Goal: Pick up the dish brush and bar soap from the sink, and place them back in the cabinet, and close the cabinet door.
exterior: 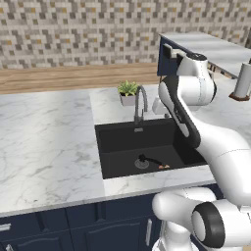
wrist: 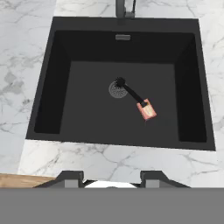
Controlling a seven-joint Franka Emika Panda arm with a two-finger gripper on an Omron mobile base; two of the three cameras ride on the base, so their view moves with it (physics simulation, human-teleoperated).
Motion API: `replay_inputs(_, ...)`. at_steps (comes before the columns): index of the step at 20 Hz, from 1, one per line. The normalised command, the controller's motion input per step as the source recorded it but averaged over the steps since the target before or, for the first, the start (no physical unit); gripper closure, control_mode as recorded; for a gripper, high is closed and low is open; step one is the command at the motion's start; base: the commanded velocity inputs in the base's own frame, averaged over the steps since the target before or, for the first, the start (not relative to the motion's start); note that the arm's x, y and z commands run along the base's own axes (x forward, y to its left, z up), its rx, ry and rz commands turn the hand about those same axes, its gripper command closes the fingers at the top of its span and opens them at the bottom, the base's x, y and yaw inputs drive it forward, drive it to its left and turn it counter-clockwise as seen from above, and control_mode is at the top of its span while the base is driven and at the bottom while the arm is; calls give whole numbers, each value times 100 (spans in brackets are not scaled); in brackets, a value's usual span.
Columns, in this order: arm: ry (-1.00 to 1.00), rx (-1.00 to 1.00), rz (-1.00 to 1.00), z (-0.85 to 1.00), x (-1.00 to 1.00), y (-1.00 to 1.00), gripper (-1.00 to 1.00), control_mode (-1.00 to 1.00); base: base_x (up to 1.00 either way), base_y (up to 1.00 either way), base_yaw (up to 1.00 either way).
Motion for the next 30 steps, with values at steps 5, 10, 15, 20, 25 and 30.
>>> replay_inputs(5,0,0,1,-6,0,-9,-100,-100,0,0,0)
replay_inputs(10,0,0,5,-22,0,-9,-100,-100,0,0,0)
replay_inputs(15,0,0,6,-29,13,0,-100,-100,0,0,0)
replay_inputs(20,0,0,8,-36,16,-15,-100,-100,0,0,0)
replay_inputs(25,0,0,7,-35,21,-19,-100,-100,0,0,0)
replay_inputs(30,0,0,6,-34,25,-9,-100,-100,0,0,0)
